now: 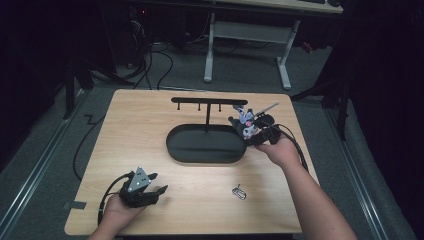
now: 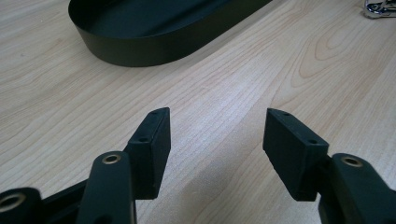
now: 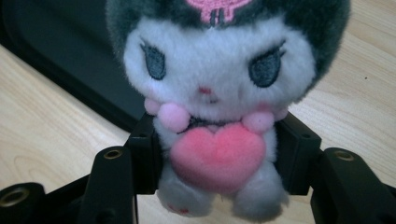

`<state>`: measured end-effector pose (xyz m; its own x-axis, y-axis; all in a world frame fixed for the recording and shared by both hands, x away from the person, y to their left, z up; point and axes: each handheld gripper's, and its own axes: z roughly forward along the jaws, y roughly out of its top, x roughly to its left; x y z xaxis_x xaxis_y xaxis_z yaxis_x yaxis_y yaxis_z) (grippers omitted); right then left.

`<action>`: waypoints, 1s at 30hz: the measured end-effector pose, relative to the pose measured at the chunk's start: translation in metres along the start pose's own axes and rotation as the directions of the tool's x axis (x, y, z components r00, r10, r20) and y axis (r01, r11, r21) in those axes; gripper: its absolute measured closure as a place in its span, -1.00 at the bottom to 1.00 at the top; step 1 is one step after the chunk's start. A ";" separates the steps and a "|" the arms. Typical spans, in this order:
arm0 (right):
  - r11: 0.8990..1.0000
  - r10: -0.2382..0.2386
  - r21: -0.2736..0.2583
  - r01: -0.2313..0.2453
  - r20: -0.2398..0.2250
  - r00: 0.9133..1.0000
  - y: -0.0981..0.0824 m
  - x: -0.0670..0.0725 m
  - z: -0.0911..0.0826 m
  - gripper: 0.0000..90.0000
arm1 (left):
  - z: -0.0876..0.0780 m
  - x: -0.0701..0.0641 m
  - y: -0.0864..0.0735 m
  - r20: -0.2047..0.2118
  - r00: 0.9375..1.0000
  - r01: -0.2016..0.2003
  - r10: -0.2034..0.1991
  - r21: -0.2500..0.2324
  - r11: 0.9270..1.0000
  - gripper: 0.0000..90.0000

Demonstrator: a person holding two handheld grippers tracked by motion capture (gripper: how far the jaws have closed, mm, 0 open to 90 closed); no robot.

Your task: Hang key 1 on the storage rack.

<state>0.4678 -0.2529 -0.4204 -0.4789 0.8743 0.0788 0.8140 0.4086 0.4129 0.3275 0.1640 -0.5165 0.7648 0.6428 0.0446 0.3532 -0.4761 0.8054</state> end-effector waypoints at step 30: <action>0.973 -0.001 -0.229 -0.010 -0.051 0.999 -0.149 0.039 0.016 -0.08 | 0.005 -0.004 0.000 0.000 1.000 -0.009 0.009 0.019 1.000 -0.06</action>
<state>0.3327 -0.2753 -0.4933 -0.4958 0.8595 0.1241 0.7219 0.3285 0.6091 0.3273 0.1581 -0.5193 0.7682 0.6381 0.0517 0.3563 -0.4933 0.7935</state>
